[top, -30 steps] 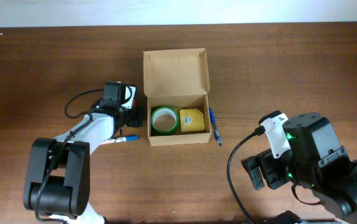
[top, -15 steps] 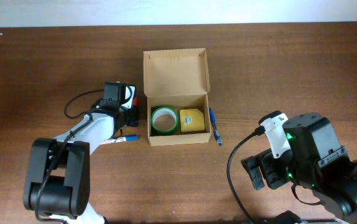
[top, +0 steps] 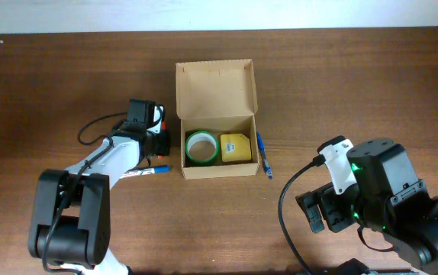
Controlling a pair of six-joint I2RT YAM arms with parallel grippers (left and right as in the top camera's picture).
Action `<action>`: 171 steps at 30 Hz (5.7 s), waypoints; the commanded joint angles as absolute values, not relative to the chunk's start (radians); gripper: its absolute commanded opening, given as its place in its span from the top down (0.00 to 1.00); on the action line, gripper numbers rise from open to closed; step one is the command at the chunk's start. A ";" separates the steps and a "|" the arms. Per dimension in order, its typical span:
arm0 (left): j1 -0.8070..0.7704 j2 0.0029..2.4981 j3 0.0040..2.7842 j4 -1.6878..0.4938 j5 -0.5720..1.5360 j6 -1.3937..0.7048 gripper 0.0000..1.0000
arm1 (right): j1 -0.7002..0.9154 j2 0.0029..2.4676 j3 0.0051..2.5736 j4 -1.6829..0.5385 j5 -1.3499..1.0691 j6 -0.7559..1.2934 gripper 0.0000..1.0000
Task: Pack container
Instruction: 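Lower the left gripper and grasp the red stapler, then lift the stapler and carry it over the box, then lower the stapler into the box and open the left gripper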
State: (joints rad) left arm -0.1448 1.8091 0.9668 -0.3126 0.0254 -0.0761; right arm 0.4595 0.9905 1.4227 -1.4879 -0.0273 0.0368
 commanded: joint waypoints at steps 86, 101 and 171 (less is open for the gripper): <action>-0.488 1.689 1.245 -0.745 0.204 0.848 0.98 | 0.455 0.990 1.423 -1.485 -0.037 0.033 0.01; -0.488 1.769 1.245 -0.782 0.202 0.866 0.98 | 0.455 0.990 1.423 -1.485 -0.037 0.033 0.01; -0.390 1.464 1.326 -0.828 0.047 0.440 0.99 | 0.455 0.990 1.423 -1.485 -0.037 0.033 0.01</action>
State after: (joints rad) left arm -0.4225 1.5330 1.3056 -0.8238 0.0444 0.5930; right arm 0.4595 0.9905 1.4227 -1.4879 -0.0273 0.0368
